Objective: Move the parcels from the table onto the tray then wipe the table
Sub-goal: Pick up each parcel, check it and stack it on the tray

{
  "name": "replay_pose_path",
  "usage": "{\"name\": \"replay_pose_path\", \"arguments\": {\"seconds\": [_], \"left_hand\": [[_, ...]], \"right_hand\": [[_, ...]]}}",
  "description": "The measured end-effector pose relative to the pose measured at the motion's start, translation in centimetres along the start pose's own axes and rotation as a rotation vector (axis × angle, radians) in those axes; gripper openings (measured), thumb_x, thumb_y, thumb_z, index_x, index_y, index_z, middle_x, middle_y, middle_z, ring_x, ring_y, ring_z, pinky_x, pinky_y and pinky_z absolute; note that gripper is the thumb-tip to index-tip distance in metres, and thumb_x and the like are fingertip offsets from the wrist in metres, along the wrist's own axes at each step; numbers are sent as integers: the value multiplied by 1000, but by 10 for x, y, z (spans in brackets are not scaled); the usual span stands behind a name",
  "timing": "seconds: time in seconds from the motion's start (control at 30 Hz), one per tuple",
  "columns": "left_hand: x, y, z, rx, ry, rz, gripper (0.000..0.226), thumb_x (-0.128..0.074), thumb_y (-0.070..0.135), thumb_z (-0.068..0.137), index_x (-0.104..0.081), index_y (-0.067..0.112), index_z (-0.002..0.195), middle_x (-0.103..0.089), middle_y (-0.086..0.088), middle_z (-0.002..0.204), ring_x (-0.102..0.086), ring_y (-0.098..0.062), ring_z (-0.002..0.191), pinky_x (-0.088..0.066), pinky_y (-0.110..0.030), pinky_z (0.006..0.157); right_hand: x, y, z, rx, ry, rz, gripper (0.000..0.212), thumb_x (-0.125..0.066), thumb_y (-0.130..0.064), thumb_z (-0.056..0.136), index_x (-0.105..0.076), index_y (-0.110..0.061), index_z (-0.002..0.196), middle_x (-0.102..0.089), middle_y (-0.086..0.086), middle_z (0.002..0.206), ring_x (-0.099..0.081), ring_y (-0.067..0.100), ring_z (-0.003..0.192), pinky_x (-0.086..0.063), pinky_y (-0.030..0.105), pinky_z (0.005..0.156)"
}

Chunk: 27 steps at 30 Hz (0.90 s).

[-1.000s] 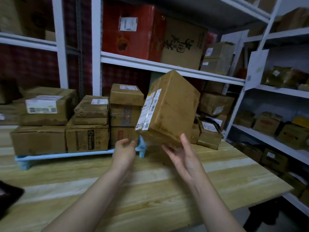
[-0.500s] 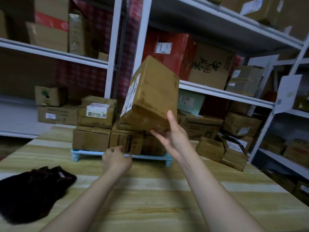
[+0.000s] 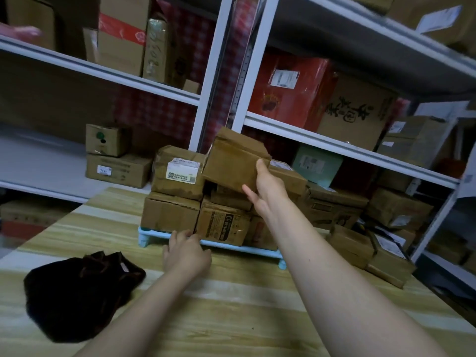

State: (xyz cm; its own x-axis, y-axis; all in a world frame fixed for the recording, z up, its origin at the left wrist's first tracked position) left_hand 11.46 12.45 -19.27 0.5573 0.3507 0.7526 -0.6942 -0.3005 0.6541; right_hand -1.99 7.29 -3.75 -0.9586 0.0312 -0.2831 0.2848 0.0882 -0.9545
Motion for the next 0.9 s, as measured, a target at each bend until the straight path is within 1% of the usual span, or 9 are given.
{"name": "replay_pose_path", "arguments": {"seconds": [0.07,0.1,0.23,0.27,0.37,0.47,0.67,0.77,0.9], "left_hand": [[-1,-4,2,5,2,15,54,-53,42,92,-42,28,143,-23,4,157,-6,-22,148,-11,-44,120],[-1,-5,2,5,5,20,53,-53,41,92,-42,28,143,-23,4,157,-7,-22,148,-12,-43,119],[-4,-10,3,5,19,-9,54,-53,38,91,-41,28,143,-24,4,154,-10,-21,146,-13,-43,119],[-5,-11,4,6,19,6,54,-52,39,91,-41,28,143,-24,4,154,-10,-21,146,-13,-43,119],[-3,-10,4,18,23,69,52,-51,40,91,-42,31,141,-25,5,152,-12,-20,143,-14,-41,117],[-1,-8,5,32,27,92,52,-52,42,89,-42,33,140,-27,5,149,-16,-20,140,-16,-41,114],[0,-10,7,58,22,85,51,-55,45,88,-43,36,136,-28,4,144,-18,-22,137,-19,-42,114],[0,-12,8,68,29,94,50,-56,47,88,-43,37,135,-28,4,144,-16,-22,138,-18,-43,115],[0,-11,10,80,38,127,48,-57,47,87,-43,38,132,-29,2,142,-18,-23,137,-20,-43,114]], "right_hand": [[2,7,5,56,26,-88,50,-64,-28,96,-47,-8,138,-58,4,124,-58,12,84,-54,35,98],[3,11,9,82,51,-153,48,-67,-25,95,-48,-8,135,-59,4,121,-58,12,82,-55,36,96],[13,22,27,168,254,-406,57,-77,-32,83,-41,-16,124,-56,11,129,-62,30,108,-56,46,94],[14,23,31,179,283,-414,55,-78,-35,82,-42,-17,120,-57,10,127,-62,32,108,-57,46,92],[15,23,43,215,312,-370,41,-79,-36,81,-47,-23,103,-59,5,117,-68,27,94,-60,43,84],[15,23,51,259,382,-379,41,-82,-38,75,-44,-32,89,-60,3,118,-68,26,97,-59,44,86],[15,23,50,360,478,-340,37,-78,-28,84,-44,-27,100,-53,5,126,-67,29,103,-57,45,91],[14,22,42,375,494,-399,33,-72,-25,89,-44,-23,107,-45,6,133,-59,28,113,-52,39,94],[-3,6,15,697,519,-633,44,-75,-31,85,-48,-20,117,-36,6,138,-43,24,126,-43,32,93]]}}
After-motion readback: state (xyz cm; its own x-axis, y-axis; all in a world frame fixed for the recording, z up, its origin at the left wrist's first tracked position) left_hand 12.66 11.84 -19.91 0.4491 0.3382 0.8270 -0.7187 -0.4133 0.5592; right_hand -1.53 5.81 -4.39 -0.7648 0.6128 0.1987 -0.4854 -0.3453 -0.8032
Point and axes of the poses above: each hand's wrist, its own z-axis towards the middle knuckle, its own x-axis out of the back of the hand, y = z × x, the point moved 6 cm from there along z, towards the middle knuckle
